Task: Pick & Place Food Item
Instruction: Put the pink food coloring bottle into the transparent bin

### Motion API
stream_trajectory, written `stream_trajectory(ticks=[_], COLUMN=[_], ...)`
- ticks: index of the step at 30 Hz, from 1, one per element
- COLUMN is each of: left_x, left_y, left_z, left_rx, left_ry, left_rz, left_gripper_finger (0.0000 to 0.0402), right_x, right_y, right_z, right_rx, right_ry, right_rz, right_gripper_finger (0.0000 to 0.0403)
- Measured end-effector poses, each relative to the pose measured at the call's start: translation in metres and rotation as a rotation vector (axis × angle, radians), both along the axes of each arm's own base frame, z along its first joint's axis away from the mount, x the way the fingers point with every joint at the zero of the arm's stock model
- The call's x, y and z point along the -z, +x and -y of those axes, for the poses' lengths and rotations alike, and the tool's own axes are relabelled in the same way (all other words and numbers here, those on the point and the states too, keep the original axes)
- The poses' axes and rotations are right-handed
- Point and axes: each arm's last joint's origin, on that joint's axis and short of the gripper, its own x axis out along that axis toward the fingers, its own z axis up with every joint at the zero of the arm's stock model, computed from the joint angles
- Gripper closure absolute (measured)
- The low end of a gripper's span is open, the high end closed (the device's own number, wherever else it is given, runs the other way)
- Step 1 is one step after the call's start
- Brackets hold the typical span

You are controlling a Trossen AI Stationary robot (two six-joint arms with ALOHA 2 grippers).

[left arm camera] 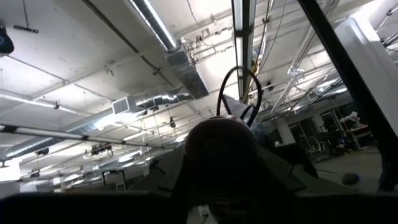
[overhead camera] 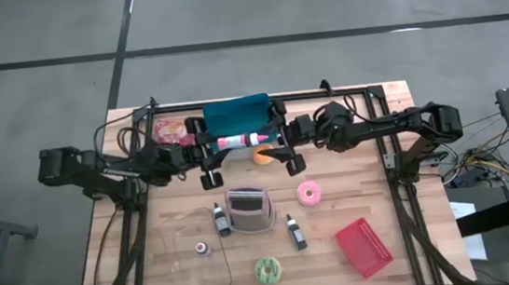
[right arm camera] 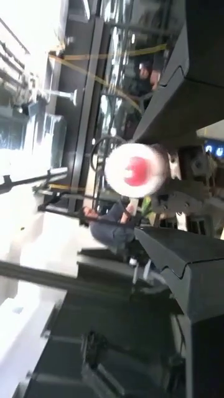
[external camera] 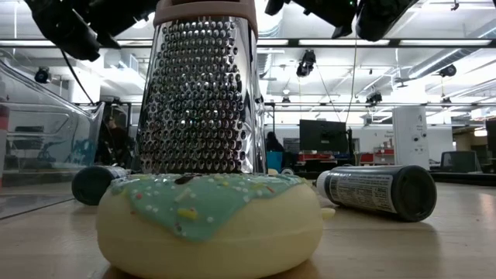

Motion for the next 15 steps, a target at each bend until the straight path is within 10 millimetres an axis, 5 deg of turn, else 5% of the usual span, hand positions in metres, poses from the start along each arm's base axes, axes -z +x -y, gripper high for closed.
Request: stream_trajectory(ticks=[15], left_x=[0.0013], left_y=[0.0003], left_z=[-0.0008], left_rx=[-0.013], left_ry=[-0.014], left_rz=[-0.012], left_gripper_finger=[0.0277], right_x=[-0.0062], right_y=[0.0061], right_z=[0.0022], right_rx=[0.035], right_ry=[-0.027], right_rz=[-0.059], right_gripper_finger=[0.0191])
